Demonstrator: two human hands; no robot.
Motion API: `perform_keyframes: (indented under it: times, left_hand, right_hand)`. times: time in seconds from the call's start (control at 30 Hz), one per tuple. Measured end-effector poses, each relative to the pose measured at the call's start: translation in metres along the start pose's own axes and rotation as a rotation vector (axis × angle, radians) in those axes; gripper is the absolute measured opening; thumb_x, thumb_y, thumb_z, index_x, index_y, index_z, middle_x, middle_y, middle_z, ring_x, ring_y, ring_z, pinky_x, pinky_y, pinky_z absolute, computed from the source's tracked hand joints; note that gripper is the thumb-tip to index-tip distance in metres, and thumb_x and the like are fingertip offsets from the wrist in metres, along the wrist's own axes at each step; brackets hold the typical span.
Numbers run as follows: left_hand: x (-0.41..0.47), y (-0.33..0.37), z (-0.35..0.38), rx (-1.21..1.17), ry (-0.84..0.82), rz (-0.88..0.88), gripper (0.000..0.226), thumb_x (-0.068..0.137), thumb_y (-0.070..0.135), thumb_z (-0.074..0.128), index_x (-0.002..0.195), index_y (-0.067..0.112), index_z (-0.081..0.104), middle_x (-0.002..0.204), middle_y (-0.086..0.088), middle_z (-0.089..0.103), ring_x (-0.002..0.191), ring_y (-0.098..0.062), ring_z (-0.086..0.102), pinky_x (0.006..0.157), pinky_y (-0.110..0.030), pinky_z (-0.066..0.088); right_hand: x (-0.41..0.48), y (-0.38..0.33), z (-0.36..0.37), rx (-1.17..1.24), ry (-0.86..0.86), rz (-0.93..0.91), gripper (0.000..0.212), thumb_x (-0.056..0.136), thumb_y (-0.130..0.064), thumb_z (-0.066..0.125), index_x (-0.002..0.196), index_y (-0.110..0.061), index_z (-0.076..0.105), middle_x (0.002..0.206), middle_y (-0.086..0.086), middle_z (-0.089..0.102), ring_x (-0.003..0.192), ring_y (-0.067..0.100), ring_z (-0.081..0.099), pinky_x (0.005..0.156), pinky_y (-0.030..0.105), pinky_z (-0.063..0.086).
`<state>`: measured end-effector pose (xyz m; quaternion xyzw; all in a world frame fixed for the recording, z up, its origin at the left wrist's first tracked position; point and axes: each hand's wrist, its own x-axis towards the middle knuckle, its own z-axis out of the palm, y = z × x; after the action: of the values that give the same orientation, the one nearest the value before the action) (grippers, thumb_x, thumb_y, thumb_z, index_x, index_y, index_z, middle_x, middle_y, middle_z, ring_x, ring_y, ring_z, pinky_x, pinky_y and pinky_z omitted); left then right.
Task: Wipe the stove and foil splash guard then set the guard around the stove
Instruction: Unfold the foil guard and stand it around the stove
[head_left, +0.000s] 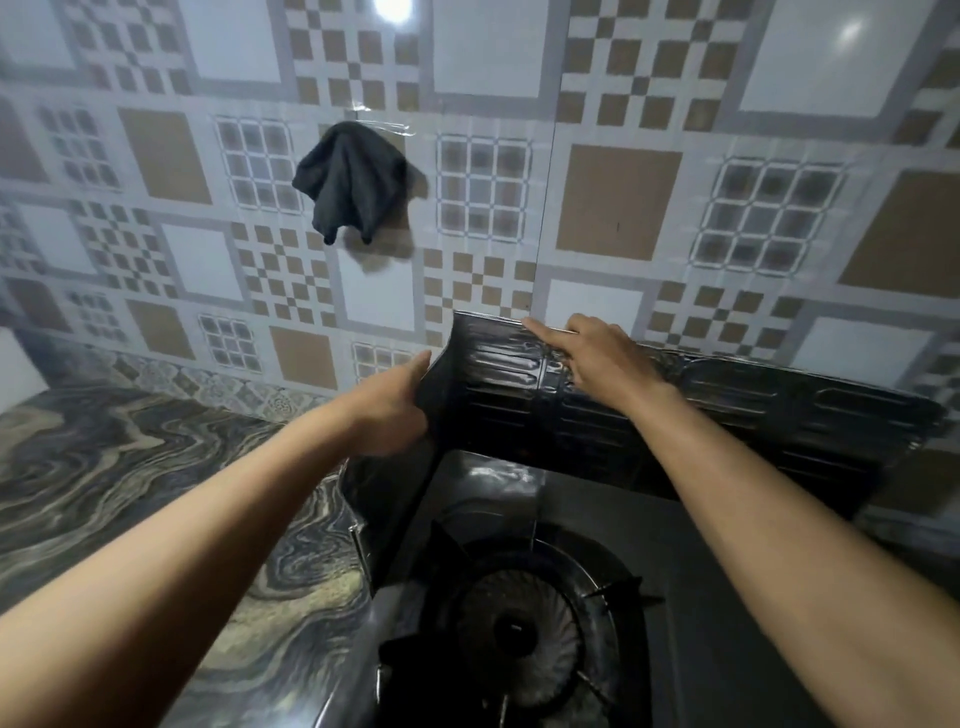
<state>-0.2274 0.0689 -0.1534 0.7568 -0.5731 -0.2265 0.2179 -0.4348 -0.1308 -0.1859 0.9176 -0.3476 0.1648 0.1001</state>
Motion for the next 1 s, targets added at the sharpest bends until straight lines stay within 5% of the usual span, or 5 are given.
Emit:
perform_keyframes:
  times: [0.23,0.43,0.57,0.8,1.0]
  left_hand:
    - [0.004,0.013,0.007,0.074,-0.01,-0.025,0.069,0.079,0.003,0.057,0.145,0.015,0.041,0.139,-0.012,0.055,0.13,-0.033,0.05,0.107,-0.039,0.042]
    - [-0.002,-0.003,0.005,0.049,-0.055,-0.03,0.038,0.069,0.004,0.049,0.102,0.014,0.065,0.096,-0.008,0.071,0.095,-0.029,0.067,0.075,-0.035,0.054]
    - [-0.003,-0.003,0.003,0.02,-0.056,-0.016,0.036,0.066,0.012,0.05,0.098,0.013,0.066,0.095,-0.009,0.072,0.095,-0.03,0.068,0.077,-0.038,0.057]
    - [-0.003,0.002,0.012,0.172,0.103,-0.07,0.024,0.085,0.012,0.055,0.109,0.009,0.054,0.11,-0.016,0.066,0.101,-0.035,0.062,0.072,-0.033,0.044]
    - [-0.013,-0.003,0.002,0.088,0.042,-0.083,0.025,0.082,0.008,0.059,0.105,0.013,0.055,0.094,-0.009,0.066,0.079,-0.027,0.068,0.058,-0.036,0.057]
  right_hand:
    - [-0.017,0.025,-0.02,-0.099,-0.012,0.009,0.075,0.093,-0.011,0.058,0.153,-0.041,0.024,0.113,0.004,0.052,0.104,0.025,0.052,0.082,0.038,0.049]
    - [0.021,-0.03,-0.01,-0.055,0.041,-0.224,0.085,0.09,-0.025,0.067,0.157,-0.023,0.015,0.163,0.009,0.02,0.149,0.027,0.022,0.12,0.04,0.016]
    - [0.058,-0.063,0.01,-0.036,0.001,-0.326,0.087,0.088,-0.021,0.07,0.157,-0.019,0.016,0.166,0.007,0.007,0.153,0.022,0.004,0.124,0.045,0.007]
    - [0.071,-0.079,0.041,-0.04,0.157,-0.316,0.066,0.083,-0.007,0.071,0.143,-0.009,0.044,0.145,0.014,0.049,0.138,0.033,0.041,0.116,0.046,0.029]
    - [0.075,-0.07,0.04,0.041,0.163,-0.326,0.073,0.085,-0.041,0.072,0.144,-0.01,0.041,0.147,0.012,0.048,0.139,0.029,0.04,0.116,0.042,0.027]
